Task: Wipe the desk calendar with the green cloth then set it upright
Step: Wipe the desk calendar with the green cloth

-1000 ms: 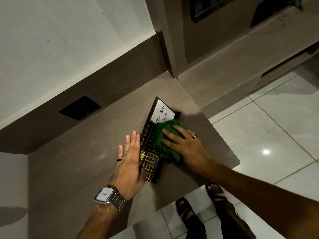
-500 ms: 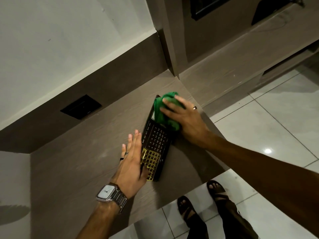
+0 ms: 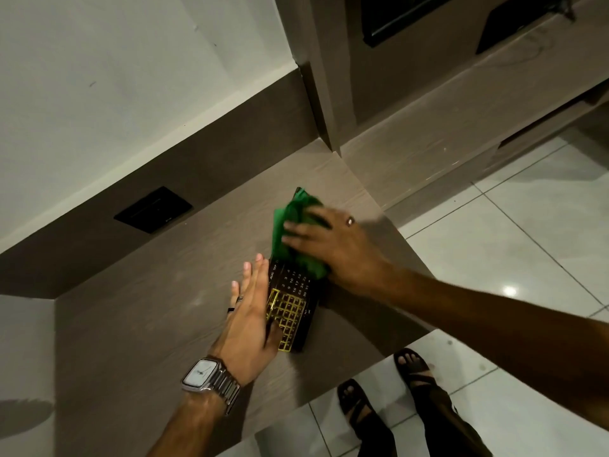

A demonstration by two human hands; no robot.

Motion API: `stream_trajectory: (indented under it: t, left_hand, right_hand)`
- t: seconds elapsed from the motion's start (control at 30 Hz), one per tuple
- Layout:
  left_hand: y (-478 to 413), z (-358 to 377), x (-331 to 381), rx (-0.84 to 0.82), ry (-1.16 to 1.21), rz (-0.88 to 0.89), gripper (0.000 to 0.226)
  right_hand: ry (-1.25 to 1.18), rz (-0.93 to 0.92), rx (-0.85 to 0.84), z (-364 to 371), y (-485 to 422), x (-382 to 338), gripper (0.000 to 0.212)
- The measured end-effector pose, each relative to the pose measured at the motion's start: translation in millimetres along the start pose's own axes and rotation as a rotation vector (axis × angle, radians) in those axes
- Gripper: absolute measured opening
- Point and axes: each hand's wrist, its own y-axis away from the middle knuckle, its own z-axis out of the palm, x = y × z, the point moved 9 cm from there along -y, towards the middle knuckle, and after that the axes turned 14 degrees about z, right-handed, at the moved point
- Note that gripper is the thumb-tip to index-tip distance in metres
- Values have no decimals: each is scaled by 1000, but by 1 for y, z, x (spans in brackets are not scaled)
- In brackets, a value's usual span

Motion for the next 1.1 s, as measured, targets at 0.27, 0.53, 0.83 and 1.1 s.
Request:
stream_trajectory:
  t: [0.27,0.53,0.83,1.1]
  left_hand:
    - [-1,0,0,3,-3,-5,120]
    - [-1,0,1,35,60,6,126]
    - [-3,-2,1,43,66,-9,134]
    - [-2,0,-3,45,92,-33,135]
  right_hand:
    - [2,-41,-103,23,16,19,82]
    - [-29,341,-96,39,71,12,74]
    - [17,314,-126,26,42,42,65]
    - [39,499,-125,31,42,42,80]
